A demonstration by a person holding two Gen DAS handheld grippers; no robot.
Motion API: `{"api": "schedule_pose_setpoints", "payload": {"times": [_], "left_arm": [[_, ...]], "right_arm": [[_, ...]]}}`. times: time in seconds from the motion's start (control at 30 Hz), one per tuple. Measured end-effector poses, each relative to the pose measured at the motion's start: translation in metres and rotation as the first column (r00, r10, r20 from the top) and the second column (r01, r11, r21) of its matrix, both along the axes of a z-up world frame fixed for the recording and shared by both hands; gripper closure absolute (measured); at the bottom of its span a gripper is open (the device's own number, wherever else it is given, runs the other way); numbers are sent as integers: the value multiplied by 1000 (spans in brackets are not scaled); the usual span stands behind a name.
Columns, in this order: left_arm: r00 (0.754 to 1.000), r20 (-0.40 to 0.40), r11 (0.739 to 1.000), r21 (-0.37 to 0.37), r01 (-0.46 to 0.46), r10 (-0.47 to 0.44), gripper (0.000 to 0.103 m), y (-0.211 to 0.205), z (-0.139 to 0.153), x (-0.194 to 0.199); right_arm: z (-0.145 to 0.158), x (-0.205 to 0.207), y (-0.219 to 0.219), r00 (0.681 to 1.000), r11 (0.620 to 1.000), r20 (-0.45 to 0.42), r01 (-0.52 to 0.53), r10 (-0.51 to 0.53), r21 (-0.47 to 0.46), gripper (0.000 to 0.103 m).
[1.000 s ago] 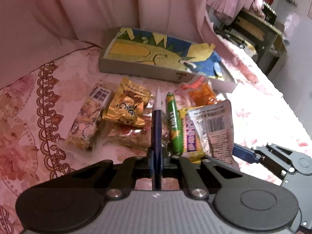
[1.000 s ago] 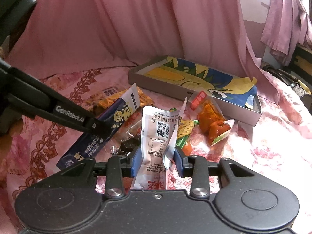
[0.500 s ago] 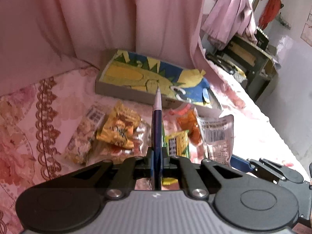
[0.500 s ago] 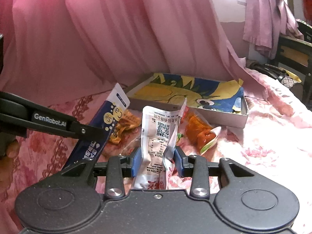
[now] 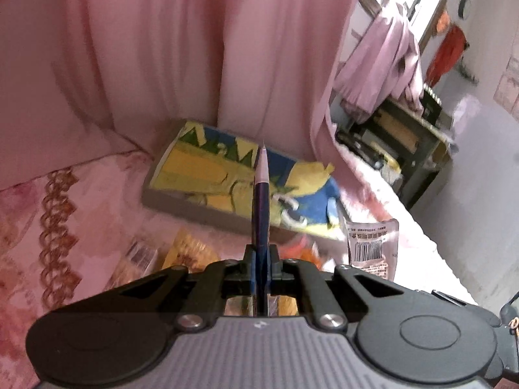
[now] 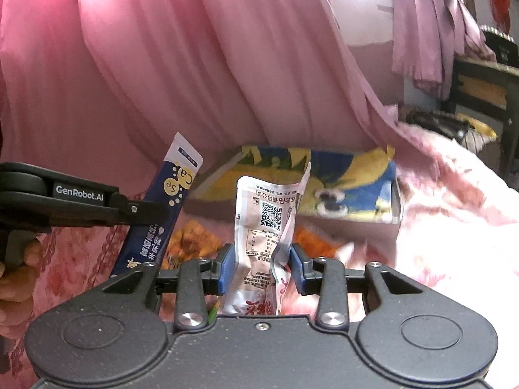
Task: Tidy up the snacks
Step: 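Carry both packets over the cartoon tray and open both grippers to drop them in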
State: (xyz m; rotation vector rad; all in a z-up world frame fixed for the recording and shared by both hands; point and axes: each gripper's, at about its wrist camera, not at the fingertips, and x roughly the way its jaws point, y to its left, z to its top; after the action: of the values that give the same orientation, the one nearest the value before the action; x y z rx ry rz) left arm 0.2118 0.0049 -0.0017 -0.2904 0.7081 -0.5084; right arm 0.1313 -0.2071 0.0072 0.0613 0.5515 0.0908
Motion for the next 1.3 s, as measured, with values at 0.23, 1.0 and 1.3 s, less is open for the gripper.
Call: {"api": "schedule_pose_setpoints", "payload": {"times": [0.23, 1.0, 1.3], "left_arm": [[998, 59, 996, -90, -24, 30, 98, -20, 11, 67], [996, -85, 999, 9, -33, 34, 97, -104, -70, 204], [994, -90, 990, 132, -53, 65, 93, -117, -70, 205]], "right_arm": [[18, 63, -29, 993, 990, 115, -5, 21, -141, 65], [-74, 221, -85, 995, 977, -70, 59, -75, -207, 64], [-91, 227, -96, 988, 991, -122, 78, -91, -107, 54]]}}
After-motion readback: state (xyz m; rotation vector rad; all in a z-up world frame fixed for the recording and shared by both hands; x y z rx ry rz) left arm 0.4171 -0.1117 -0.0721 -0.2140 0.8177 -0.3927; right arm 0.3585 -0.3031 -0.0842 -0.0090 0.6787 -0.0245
